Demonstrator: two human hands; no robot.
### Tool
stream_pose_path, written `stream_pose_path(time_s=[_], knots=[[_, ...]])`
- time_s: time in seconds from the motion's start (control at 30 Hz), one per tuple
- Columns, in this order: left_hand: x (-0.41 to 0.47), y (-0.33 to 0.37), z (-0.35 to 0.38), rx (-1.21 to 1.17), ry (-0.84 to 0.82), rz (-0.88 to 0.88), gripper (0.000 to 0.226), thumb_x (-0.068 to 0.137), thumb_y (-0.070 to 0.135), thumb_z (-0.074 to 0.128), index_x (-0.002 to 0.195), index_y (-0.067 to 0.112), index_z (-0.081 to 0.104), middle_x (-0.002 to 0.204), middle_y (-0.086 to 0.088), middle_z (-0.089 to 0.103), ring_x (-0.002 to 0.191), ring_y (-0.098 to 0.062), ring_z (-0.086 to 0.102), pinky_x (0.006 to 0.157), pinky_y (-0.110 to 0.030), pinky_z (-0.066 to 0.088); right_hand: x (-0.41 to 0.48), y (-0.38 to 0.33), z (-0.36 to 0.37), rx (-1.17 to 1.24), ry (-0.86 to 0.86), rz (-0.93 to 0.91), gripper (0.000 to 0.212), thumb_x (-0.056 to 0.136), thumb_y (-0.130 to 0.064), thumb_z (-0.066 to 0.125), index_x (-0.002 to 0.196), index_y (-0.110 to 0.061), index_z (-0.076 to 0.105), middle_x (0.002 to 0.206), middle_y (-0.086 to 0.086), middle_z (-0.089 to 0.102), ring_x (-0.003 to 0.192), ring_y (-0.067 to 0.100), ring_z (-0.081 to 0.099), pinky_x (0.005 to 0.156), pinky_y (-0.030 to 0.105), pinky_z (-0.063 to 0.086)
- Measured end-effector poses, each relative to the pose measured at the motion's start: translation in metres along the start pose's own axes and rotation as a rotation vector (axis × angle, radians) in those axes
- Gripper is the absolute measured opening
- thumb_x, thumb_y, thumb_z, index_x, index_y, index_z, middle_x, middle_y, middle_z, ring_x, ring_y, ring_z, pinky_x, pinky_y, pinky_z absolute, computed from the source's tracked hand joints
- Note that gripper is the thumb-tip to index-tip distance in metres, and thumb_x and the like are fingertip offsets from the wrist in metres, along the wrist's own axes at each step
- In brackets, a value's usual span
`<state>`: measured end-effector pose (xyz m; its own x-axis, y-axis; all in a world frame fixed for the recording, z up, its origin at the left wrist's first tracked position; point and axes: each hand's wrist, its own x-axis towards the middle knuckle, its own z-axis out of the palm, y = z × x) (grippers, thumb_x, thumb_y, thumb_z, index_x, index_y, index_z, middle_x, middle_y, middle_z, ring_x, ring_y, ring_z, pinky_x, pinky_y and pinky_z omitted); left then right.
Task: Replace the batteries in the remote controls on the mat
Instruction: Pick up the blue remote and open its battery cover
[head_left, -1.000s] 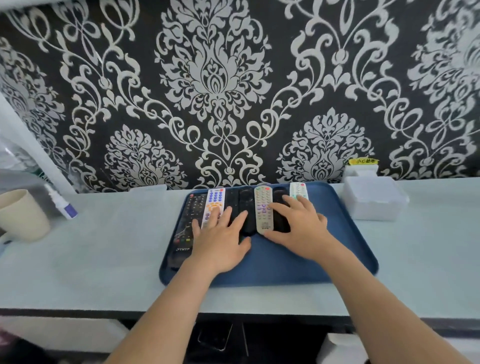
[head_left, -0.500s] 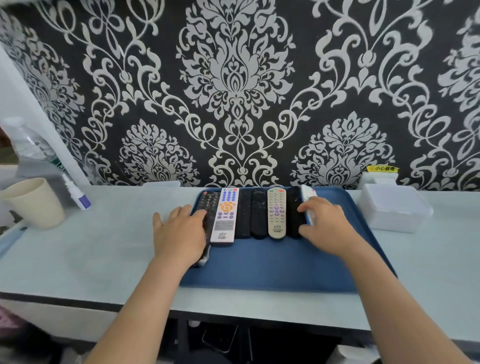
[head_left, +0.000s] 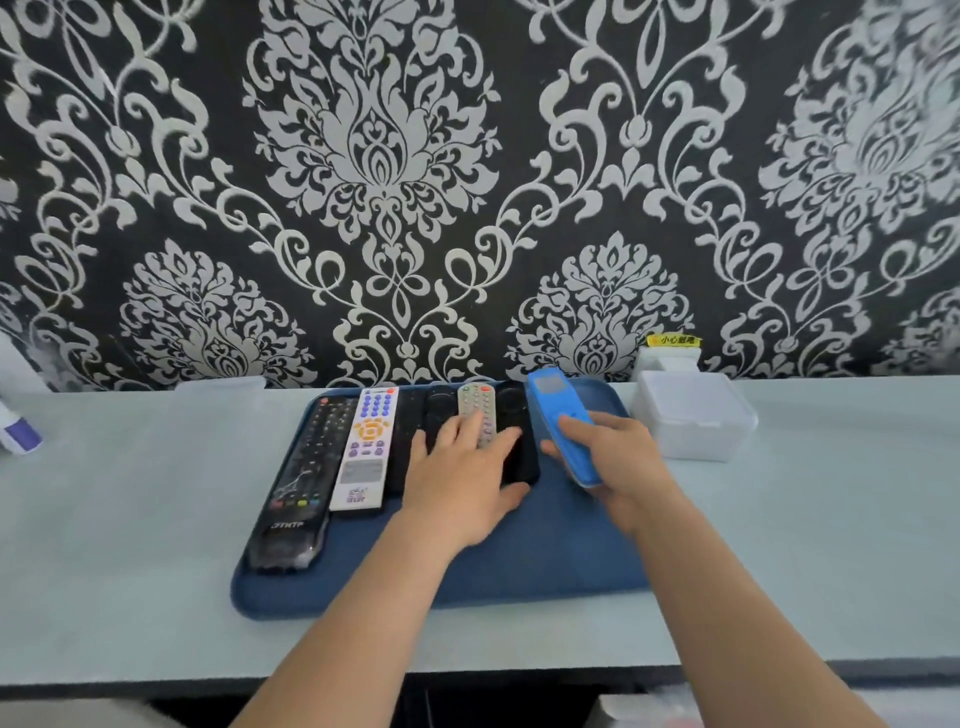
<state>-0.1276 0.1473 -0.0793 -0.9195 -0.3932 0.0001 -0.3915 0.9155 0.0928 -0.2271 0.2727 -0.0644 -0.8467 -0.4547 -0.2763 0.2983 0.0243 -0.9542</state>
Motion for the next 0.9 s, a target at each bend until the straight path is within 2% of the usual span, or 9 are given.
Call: stream_pose_path(time_s=[0.1, 0.17, 0.27, 0.37, 0.5, 0.6, 0.7, 0.77, 0.9], knots=[[0.005, 0.005, -0.006, -0.045, 0.065, 0.027, 0.060, 0.086, 0.049, 0.054, 0.140, 0.031, 0.035, 0.147, -0.003, 0.030, 0.139, -0.024, 0.019, 0.114, -0.045, 0.018, -0.004, -0.004, -0.007, 0.170, -0.095, 0.010, 0.013, 0.097, -0.010, 0.057, 0.106, -0.006, 0.065, 0.097, 0.008, 0.073, 0.081, 0.021, 0.076, 0.052, 0.022, 0.048], [0.006, 0.012, -0.014, -0.349, 0.102, 0.091, 0.049, 0.087, 0.030, 0.055, 0.134, 0.026, 0.043, 0.139, 0.002, 0.041, 0.132, -0.017, 0.033, 0.107, -0.032, 0.029, -0.007, -0.008, -0.009, 0.203, -0.151, 0.029, 0.018, 0.099, -0.015, 0.052, 0.108, -0.004, 0.064, 0.093, 0.010, 0.075, 0.077, 0.026, 0.076, 0.051, 0.024, 0.047], [0.000, 0.031, -0.028, -0.870, 0.071, 0.106, 0.039, 0.089, 0.011, 0.048, 0.117, 0.037, 0.052, 0.102, 0.014, 0.062, 0.095, -0.006, 0.058, 0.082, -0.024, 0.045, -0.007, -0.013, -0.008, 0.175, -0.170, -0.024, 0.022, 0.099, -0.017, 0.051, 0.114, -0.003, 0.061, 0.087, 0.009, 0.076, 0.074, 0.024, 0.073, 0.058, 0.027, 0.053], [-0.002, 0.040, -0.027, -1.168, -0.028, 0.150, 0.035, 0.087, 0.015, 0.051, 0.115, 0.033, 0.058, 0.086, 0.014, 0.061, 0.078, -0.005, 0.055, 0.077, -0.023, 0.044, -0.006, -0.015, -0.007, 0.102, -0.151, -0.037, 0.022, 0.093, -0.018, 0.051, 0.104, -0.007, 0.067, 0.084, 0.008, 0.076, 0.078, 0.025, 0.070, 0.069, 0.034, 0.053], [-0.006, 0.039, -0.022, -1.064, 0.142, 0.183, 0.025, 0.089, 0.015, 0.060, 0.110, 0.030, 0.063, 0.076, 0.009, 0.053, 0.069, -0.007, 0.049, 0.072, -0.029, 0.048, -0.004, -0.013, -0.007, 0.068, -0.205, 0.032, 0.033, 0.083, -0.023, 0.046, 0.098, -0.005, 0.070, 0.086, 0.017, 0.074, 0.084, 0.036, 0.068, 0.092, 0.048, 0.052], [-0.008, 0.043, -0.017, -0.937, 0.235, 0.180, 0.036, 0.087, 0.010, 0.059, 0.116, 0.032, 0.060, 0.086, 0.010, 0.054, 0.074, -0.007, 0.052, 0.078, -0.028, 0.051, -0.003, -0.011, -0.004, 0.150, -0.227, 0.057, 0.030, 0.077, -0.014, 0.041, 0.090, -0.005, 0.067, 0.077, 0.016, 0.068, 0.075, 0.032, 0.065, 0.087, 0.046, 0.053], [-0.006, 0.046, -0.009, -0.804, 0.317, 0.172, 0.047, 0.085, 0.008, 0.058, 0.125, 0.032, 0.053, 0.099, 0.010, 0.052, 0.088, -0.011, 0.055, 0.082, -0.034, 0.051, -0.003, -0.008, -0.003, 0.214, -0.223, 0.070, 0.028, 0.073, -0.009, 0.038, 0.087, -0.006, 0.063, 0.068, 0.012, 0.064, 0.061, 0.027, 0.061, 0.068, 0.035, 0.053], [-0.005, 0.047, -0.005, -0.766, 0.352, 0.184, 0.053, 0.086, 0.011, 0.059, 0.133, 0.033, 0.046, 0.107, 0.009, 0.050, 0.095, -0.015, 0.055, 0.083, -0.038, 0.050, -0.003, -0.008, -0.002, 0.229, -0.203, 0.084, 0.031, 0.073, -0.005, 0.038, 0.092, -0.007, 0.063, 0.067, 0.011, 0.064, 0.058, 0.026, 0.059, 0.063, 0.033, 0.051], [-0.004, 0.047, -0.003, -0.713, 0.443, 0.219, 0.053, 0.086, 0.014, 0.065, 0.135, 0.027, 0.049, 0.117, 0.010, 0.047, 0.101, -0.010, 0.053, 0.089, -0.034, 0.050, -0.001, -0.007, -0.003, 0.241, -0.176, 0.096, 0.038, 0.078, -0.008, 0.041, 0.107, -0.016, 0.063, 0.071, 0.010, 0.068, 0.066, 0.027, 0.062, 0.077, 0.043, 0.053]])
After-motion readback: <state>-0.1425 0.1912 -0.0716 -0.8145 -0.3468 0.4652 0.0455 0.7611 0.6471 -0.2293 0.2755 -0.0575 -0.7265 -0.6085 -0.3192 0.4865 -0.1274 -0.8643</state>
